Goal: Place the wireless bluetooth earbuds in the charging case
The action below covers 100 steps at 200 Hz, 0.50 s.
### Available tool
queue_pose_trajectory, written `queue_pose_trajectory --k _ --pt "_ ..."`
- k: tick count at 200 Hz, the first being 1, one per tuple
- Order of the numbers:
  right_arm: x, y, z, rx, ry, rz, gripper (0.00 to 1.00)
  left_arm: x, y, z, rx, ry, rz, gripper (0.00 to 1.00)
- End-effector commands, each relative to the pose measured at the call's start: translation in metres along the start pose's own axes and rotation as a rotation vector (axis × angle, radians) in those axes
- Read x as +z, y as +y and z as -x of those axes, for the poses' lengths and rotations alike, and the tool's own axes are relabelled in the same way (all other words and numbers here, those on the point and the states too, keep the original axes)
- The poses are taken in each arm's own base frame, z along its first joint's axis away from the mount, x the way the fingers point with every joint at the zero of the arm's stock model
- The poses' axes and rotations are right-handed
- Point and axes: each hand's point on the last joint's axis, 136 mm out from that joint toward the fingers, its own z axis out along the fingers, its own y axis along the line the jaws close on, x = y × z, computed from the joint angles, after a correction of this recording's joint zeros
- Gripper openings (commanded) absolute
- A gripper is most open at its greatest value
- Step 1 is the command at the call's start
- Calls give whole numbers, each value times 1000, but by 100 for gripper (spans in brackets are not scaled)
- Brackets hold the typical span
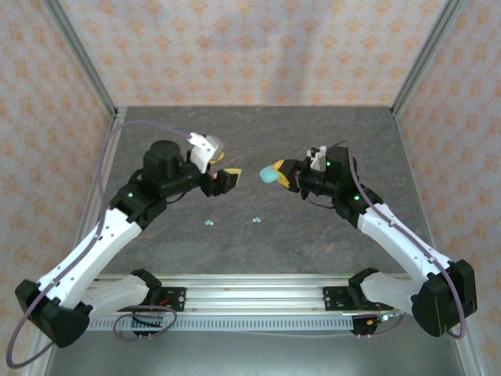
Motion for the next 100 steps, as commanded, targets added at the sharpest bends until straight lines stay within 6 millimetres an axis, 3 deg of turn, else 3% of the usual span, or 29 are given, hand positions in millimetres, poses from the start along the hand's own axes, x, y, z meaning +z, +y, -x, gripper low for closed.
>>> queue_pose_trajectory --k 1,34,63,100 --pt "-7 61 9 12 -54 160 8 -3 -12 17 -49 -110 -82 75" --pt "3 79 0 27 -18 186 8 6 -23 22 -86 -159 -199 80" --pt "12 84 -13 47 17 197 8 16 -22 34 -121 -206 -256 76" --pt "13 99 -23 30 22 225 8 29 -23 35 -162 -204 -304 69"
